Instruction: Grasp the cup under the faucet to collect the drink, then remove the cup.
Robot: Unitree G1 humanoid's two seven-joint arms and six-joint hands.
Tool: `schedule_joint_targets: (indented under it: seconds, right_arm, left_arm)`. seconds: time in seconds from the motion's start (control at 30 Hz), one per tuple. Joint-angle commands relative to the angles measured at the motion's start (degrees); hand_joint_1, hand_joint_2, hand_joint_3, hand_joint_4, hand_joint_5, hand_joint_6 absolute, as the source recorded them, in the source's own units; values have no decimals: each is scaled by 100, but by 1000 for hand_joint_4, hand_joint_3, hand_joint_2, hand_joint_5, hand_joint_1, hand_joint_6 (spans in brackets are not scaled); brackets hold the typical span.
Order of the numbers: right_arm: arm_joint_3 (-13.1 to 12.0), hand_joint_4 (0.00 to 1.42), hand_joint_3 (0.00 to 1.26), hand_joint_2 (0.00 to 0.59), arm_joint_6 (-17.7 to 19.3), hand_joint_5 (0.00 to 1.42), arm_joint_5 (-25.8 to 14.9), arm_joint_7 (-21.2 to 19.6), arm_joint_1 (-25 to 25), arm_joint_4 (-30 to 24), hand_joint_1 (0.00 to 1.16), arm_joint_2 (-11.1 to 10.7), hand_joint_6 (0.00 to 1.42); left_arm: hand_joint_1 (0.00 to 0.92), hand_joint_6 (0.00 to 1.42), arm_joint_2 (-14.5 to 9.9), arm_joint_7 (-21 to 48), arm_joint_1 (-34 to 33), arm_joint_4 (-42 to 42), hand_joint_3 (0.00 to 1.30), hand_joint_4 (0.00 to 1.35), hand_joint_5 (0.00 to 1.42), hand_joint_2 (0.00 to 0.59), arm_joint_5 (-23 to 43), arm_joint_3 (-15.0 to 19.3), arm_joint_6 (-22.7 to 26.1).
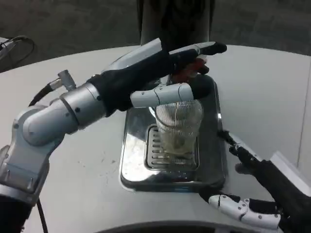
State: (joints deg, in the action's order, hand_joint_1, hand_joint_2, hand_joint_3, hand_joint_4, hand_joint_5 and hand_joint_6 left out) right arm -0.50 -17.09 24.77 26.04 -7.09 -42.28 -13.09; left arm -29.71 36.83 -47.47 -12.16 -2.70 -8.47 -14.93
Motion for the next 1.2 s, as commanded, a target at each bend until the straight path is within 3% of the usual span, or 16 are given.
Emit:
schedule_joint_targets:
  seconds: [0.03,0.4,0.63,1.2]
  right_arm:
    - [173,0,0,241,164,50,-49,-448,260,469,639,84,144]
    - [359,12,0,235,351,61,22,-1441,951,1601,715,179,111]
    - [470,12,0,232,697,81,-29,-1972,1376,2291,744,258,111]
    - [793,33,0,212,824,100,-252,-2262,2453,3478,766,474,133]
  left_arm:
    - [0,178,-2,143,197,-25,121,50,186,75,-197,-180,44]
    - [0,172,-42,101,194,50,128,59,193,74,-251,-139,20]
    - [0,164,-34,63,188,116,130,62,193,74,-283,-146,14]
    - [0,149,-184,152,181,289,131,71,184,74,-288,-69,97]
